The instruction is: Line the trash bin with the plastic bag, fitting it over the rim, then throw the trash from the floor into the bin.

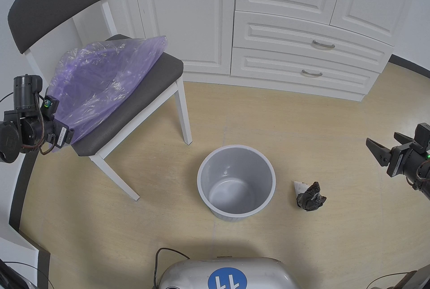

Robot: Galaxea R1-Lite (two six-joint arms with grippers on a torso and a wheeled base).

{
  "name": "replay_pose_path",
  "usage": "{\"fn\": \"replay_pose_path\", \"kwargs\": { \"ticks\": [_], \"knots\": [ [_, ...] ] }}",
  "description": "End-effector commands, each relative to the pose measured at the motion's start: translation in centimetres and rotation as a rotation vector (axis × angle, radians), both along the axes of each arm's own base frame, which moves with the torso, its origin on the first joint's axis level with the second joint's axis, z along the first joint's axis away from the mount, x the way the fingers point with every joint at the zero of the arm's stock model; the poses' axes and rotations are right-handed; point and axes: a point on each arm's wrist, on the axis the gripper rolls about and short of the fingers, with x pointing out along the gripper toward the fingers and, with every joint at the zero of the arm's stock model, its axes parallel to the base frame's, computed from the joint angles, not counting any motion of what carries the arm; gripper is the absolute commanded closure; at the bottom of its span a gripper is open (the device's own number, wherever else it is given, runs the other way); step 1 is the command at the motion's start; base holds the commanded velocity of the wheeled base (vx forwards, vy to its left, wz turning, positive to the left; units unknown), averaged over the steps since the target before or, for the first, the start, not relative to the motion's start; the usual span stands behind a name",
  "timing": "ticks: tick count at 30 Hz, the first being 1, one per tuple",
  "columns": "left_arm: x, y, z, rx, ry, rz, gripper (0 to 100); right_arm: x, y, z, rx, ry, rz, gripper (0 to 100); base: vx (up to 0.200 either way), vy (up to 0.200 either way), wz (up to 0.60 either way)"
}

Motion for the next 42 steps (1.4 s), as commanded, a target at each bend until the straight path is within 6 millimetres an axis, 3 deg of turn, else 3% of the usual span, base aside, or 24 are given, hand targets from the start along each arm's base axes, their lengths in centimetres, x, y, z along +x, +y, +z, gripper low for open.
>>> {"fn": "replay_pose_path", "kwargs": {
  "ticks": [1, 42],
  "knots": [
    [0.37, 0.07, 0.82, 0.002, -0.030, -0.001, 0, 0.01, 0.01, -0.01, 0.000, 0.000, 0.001, 0, 0.000, 0.000, 0.00],
    [0.97, -0.35, 1.55, 0.007, -0.058, -0.016, 0, 0.05, -0.09, -0.08, -0.004, 0.003, -0.005, 0, 0.000, 0.000, 0.00]
  ]
}}
